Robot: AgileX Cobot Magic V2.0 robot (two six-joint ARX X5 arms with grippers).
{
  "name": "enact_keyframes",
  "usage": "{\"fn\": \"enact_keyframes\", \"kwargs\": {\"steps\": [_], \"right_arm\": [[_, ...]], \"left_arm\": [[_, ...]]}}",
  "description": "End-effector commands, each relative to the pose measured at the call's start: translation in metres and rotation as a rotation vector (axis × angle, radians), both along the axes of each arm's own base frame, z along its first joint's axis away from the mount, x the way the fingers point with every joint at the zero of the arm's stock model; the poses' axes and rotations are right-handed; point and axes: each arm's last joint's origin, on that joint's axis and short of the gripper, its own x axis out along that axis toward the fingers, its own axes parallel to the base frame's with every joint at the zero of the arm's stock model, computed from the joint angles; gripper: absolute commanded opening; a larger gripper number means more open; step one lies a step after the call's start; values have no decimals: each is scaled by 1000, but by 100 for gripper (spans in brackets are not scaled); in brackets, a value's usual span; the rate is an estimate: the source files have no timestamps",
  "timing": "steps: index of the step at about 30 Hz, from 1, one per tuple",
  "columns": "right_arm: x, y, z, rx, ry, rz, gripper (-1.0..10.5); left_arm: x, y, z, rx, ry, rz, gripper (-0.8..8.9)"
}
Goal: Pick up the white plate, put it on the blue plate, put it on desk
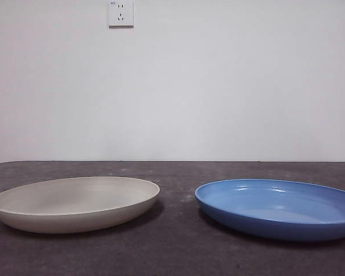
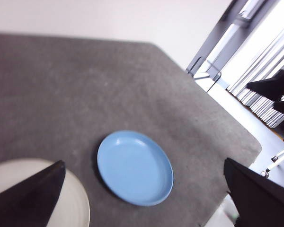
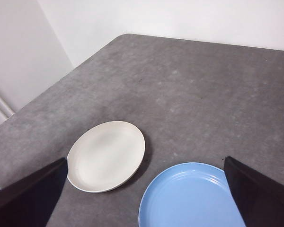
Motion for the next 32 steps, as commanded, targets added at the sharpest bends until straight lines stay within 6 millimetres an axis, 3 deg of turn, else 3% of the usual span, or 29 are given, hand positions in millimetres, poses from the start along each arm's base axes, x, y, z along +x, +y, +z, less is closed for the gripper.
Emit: {"fn": "enact_keyframes", "kwargs": {"steps": [1, 9, 17, 32], "right_arm": [[-1, 0, 6, 7, -24, 5, 602], [-1, 0, 6, 8, -23, 9, 602], [-1, 0, 6, 10, -22, 15, 602], [-1, 0, 6, 10, -23, 15, 601]], "left_arm": [[11, 0, -2, -1, 85, 27, 626], [53, 3, -31, 46, 329, 97, 626], [96, 19, -68, 96, 530, 180, 626], [161, 31, -152, 245, 812, 243, 625]]}}
